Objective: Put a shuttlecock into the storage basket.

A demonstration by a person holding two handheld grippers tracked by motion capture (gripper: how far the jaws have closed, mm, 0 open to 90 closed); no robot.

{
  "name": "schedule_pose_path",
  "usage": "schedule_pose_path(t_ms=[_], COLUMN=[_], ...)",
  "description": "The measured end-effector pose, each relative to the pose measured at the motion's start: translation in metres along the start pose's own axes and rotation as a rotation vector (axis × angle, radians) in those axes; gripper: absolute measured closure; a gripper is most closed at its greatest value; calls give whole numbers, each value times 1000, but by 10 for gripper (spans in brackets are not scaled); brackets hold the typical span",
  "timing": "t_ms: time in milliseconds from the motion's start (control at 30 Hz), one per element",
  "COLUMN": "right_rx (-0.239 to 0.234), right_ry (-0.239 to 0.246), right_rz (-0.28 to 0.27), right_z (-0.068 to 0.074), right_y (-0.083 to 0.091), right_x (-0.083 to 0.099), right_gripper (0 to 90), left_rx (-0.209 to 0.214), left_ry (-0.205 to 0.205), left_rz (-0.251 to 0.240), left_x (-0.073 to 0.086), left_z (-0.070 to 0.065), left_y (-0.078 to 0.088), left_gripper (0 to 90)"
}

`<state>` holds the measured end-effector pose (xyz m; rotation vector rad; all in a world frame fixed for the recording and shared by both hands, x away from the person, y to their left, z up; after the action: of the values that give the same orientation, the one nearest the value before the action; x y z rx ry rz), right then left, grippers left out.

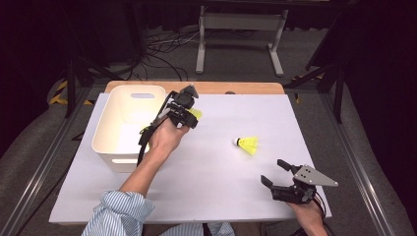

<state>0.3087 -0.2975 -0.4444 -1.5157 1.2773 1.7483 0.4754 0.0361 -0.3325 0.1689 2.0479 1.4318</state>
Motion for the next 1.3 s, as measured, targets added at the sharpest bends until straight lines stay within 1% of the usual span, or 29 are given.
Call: schedule_pose_path(t_ms=[167,267,400,533,600,767,833,1100,1200,1300], right_rx=[0,2,1,3,5,4,5,4,3,3], right_ry=[0,-2,2,-2,-5,0,-1,-1,0,0], right_rz=[0,0,1,0,-1,2,2,1,2,2], right_z=[0,0,0,0,-1,0,0,0,0,0], right_y=[0,0,0,0,0,0,-1,0,-1,-1], right_x=[0,0,0,0,0,0,0,0,0,0], right_gripper=[160,160,160,160,158,157,157,157,157,157], left_rx=[-2,2,8,10,16,21,19,18,27,25], left_ry=[-4,-8,-1,-7,2,2,-5,2,10,8], left_rz=[-4,-9,-21,-21,-32,-36,-38,-47,-54,-56], left_x=[-1,-2,-1,0,0,0,0,1,1,1], left_z=[0,3,5,8,10,10,11,14,17,17], left_y=[6,9,12,17,21,26,28,35,39,41], left_gripper=[634,635,634,633,633,634,634,634,634,634])
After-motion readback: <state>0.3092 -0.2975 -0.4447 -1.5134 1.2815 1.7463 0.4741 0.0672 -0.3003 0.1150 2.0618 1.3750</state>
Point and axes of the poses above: each handheld gripper's, and its own axes: y roughly backward along the jaws, x roughly out of its underside, z roughly to its left, the point moved 2 cm from there along -y, roughly forward along the jaws, and after that the axes turned 10 degrees about x, right-handed, at the moved point
